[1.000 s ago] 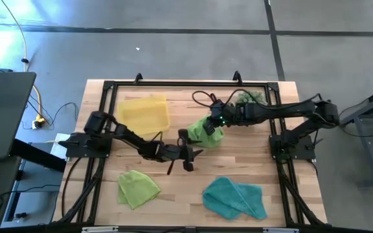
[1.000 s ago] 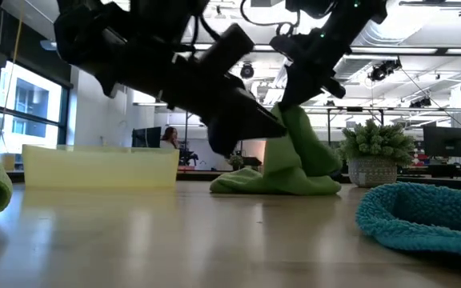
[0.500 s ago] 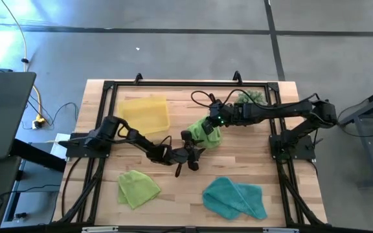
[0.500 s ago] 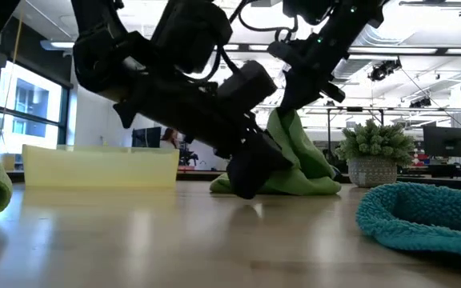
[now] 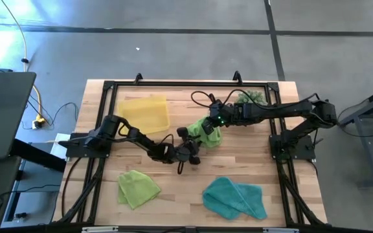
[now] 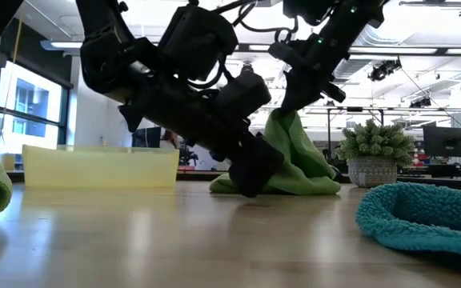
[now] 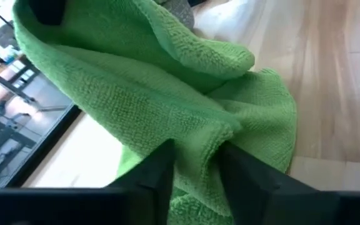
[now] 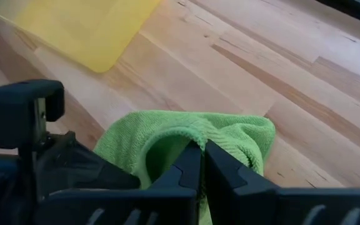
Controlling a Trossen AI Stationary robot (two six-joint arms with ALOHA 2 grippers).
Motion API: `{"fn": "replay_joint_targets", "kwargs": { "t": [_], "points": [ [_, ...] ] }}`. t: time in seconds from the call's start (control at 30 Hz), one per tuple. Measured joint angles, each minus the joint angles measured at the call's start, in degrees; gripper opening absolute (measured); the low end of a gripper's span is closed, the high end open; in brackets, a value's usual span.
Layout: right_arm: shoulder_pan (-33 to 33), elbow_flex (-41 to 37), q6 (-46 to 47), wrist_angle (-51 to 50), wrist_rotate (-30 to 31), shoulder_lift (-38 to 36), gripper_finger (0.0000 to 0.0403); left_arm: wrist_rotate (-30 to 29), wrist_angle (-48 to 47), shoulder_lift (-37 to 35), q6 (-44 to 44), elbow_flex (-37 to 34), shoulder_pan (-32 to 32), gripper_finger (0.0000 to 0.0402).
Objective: Roll microfiber towels into tight, uniform cylinder then place into a basket
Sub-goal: Fold the green microfiber towel
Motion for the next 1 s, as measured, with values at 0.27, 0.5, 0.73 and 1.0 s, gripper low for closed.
{"fn": "replay_joint_targets", "kwargs": {
  "t": [0.27, 0.5, 0.73, 1.0],
  "points": [
    [0.0, 0.0, -4.01, -1.07, -0.12, -0.01, 0.0, -1.5, 0.02, -2.65, -0.18, -0.04, -0.47, 0.0009],
    [0.0, 0.0, -10.61, -3.74, -4.0, -0.01, 0.0, 0.52, -0.11, -8.56, 0.64, -0.02, -1.35, 0.0002],
    [1.21, 1.8, -22.23, -3.72, -13.06, -0.1, 0.0, 0.71, -7.48, -16.95, -0.29, -0.06, -2.69, 0.0001],
    [4.59, 7.92, -42.67, -8.75, -12.48, -0.12, 0.0, -2.82, -21.26, -29.05, -5.16, -0.06, -4.18, 0.0001]
  ]
}}
